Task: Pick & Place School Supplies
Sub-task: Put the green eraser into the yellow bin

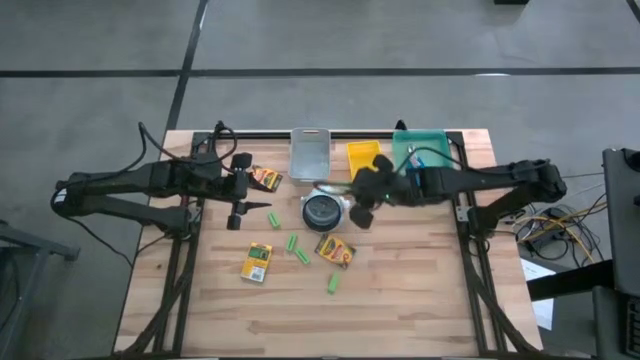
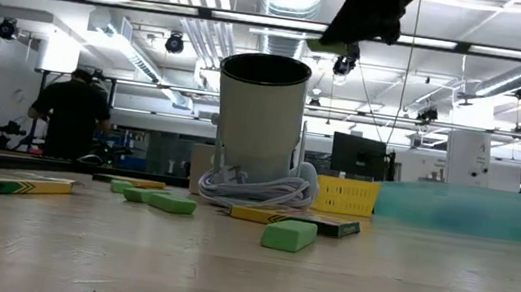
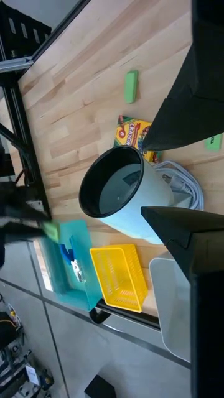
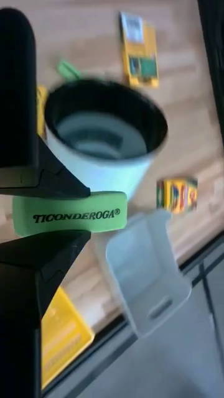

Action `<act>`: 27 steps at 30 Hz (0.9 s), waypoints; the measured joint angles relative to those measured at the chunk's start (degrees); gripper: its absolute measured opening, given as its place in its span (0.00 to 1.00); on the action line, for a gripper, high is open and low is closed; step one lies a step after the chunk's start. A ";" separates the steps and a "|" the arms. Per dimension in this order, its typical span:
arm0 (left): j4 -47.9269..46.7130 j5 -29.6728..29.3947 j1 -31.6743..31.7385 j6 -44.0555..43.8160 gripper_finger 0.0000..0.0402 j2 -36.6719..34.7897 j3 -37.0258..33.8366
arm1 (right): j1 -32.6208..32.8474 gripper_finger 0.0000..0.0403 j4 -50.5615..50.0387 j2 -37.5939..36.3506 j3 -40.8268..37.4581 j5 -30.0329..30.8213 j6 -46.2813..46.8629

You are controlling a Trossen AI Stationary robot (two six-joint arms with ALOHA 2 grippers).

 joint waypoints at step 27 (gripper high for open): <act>-0.02 0.00 0.02 0.00 0.40 0.00 0.00 | -35.54 0.17 12.11 0.00 -15.07 -28.01 -10.96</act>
